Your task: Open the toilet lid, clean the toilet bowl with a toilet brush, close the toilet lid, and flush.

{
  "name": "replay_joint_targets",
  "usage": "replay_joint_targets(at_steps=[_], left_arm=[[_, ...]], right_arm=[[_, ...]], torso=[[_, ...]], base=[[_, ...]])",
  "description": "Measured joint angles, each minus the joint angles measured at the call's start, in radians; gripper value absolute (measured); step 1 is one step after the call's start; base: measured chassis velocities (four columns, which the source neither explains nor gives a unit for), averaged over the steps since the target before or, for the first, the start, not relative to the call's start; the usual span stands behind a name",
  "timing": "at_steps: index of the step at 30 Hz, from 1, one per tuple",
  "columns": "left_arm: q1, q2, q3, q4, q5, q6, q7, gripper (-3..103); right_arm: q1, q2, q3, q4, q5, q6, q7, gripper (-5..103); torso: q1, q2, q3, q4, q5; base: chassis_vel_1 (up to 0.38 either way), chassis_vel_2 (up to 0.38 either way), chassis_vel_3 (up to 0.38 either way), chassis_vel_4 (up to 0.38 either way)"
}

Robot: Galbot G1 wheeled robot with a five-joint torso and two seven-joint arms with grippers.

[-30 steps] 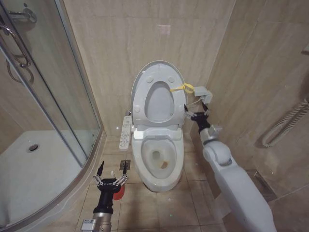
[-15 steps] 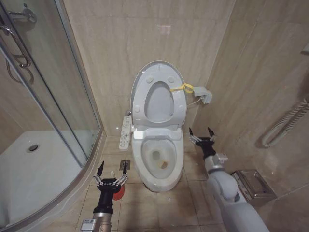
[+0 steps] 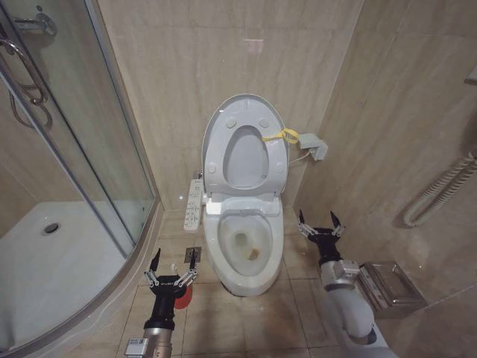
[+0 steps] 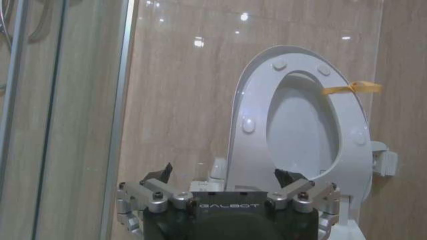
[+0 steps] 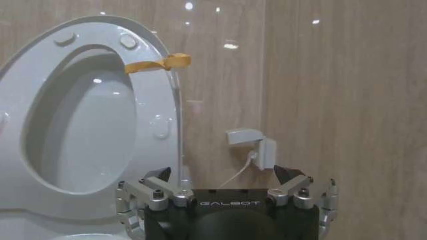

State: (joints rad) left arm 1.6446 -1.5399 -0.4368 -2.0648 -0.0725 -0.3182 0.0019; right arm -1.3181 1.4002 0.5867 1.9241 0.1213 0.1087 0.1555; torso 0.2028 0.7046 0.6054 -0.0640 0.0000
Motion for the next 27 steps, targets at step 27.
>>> replay_joint_targets(at_steps=[27], left_arm=[[0.000, 0.000, 0.000, 0.000, 0.000, 0.000, 0.000, 100]], right_arm=[[-0.064, 0.112, -0.020, 0.031, -0.045, 0.033, -0.100, 100]], torso=[[0.000, 0.000, 0.000, 0.0000, -0.0001]], base=[[0.000, 0.000, 0.000, 0.000]])
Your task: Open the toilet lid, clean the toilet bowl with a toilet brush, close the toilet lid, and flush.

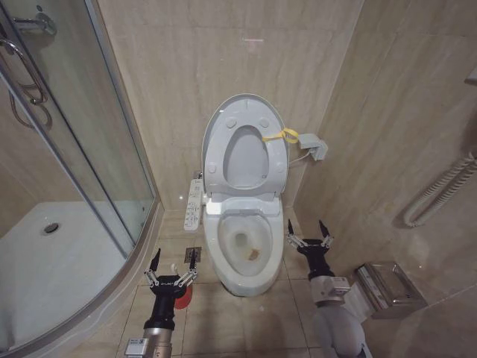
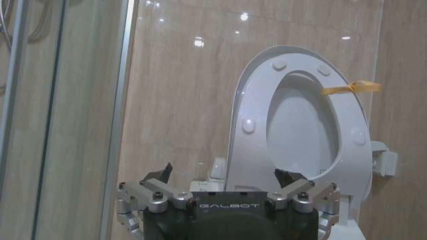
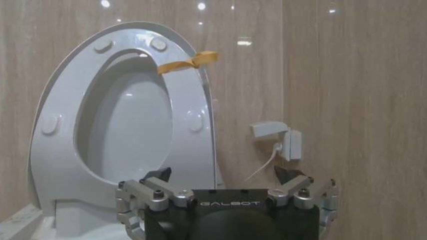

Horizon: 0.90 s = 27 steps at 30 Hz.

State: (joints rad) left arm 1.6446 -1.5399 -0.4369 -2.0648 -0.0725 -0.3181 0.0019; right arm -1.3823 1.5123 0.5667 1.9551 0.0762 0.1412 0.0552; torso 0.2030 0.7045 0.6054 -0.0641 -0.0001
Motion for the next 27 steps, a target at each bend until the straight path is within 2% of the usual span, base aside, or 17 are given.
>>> replay_joint_targets(at_steps=[27], left_arm=[[0.000, 0.000, 0.000, 0.000, 0.000, 0.000, 0.000, 100]], right_arm=[[0.001, -0.002, -0.001, 0.001, 0.003, -0.004, 0.002, 100]], torso=[[0.000, 0.000, 0.000, 0.0000, 0.0001]], base=[[0.000, 0.000, 0.000, 0.000]])
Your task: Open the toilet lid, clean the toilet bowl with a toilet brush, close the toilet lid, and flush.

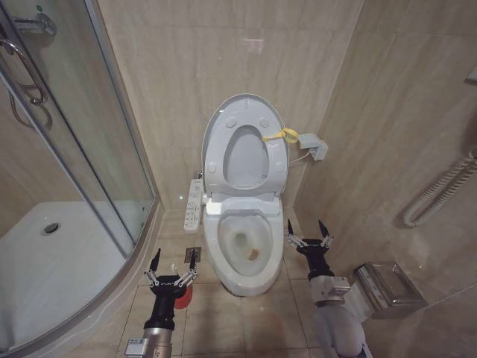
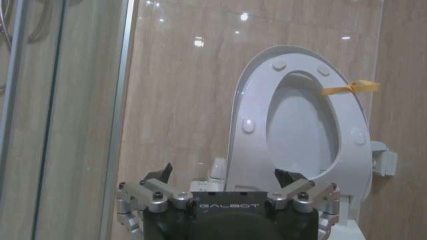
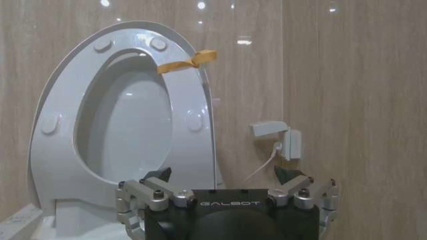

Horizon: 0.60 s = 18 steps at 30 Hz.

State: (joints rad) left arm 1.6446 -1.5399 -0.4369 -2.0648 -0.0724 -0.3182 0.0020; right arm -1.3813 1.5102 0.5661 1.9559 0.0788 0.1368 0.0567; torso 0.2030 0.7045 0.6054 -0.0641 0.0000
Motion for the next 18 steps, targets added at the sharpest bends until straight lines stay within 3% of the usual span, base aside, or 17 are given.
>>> replay_joint_targets(at_steps=[18], left_arm=[[0.000, 0.000, 0.000, 0.000, 0.000, 0.000, 0.000, 100]], right_arm=[[0.001, 0.000, 0.000, 0.000, 0.001, 0.000, 0.001, 100]], torso=[[0.001, 0.000, 0.000, 0.0002, 0.0000]], base=[[-0.037, 0.044, 0.039, -0.045]])
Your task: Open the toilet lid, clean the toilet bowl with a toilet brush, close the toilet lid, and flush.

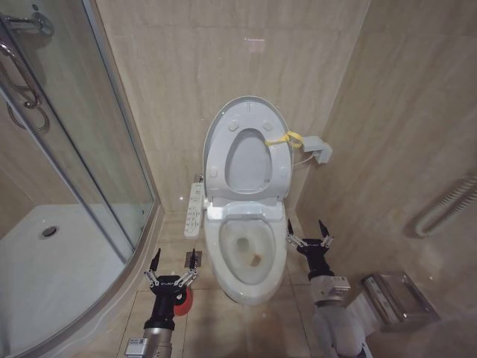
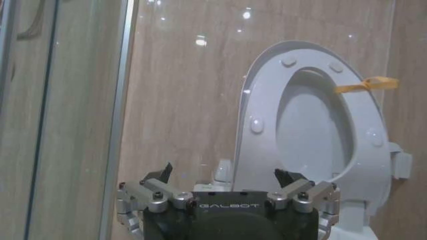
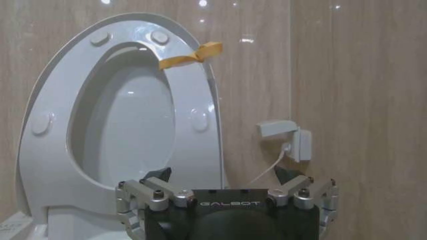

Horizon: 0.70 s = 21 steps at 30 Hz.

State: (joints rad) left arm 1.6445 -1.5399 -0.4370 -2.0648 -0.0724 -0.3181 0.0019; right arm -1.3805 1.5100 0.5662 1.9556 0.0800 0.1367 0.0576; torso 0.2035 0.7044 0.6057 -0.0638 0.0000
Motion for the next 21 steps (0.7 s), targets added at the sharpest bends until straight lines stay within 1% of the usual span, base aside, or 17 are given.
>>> replay_joint_targets(at_steps=[13, 21], left_arm=[[0.000, 0.000, 0.000, 0.000, 0.000, 0.000, 0.000, 100], [0.000, 0.000, 0.000, 0.000, 0.000, 0.000, 0.000, 100]], right_arm=[[-0.001, 0.000, 0.000, 0.000, 0.000, 0.000, 0.000, 100], [0.000, 0.000, 0.000, 0.000, 0.000, 0.000, 0.000, 100]], torso=[[-0.001, 0.000, 0.000, -0.0003, 0.0000], [0.000, 0.000, 0.000, -0.0001, 0.0001]], base=[[-0.004, 0.005, 0.008, -0.009], [-0.061, 0.082, 0.077, -0.071]])
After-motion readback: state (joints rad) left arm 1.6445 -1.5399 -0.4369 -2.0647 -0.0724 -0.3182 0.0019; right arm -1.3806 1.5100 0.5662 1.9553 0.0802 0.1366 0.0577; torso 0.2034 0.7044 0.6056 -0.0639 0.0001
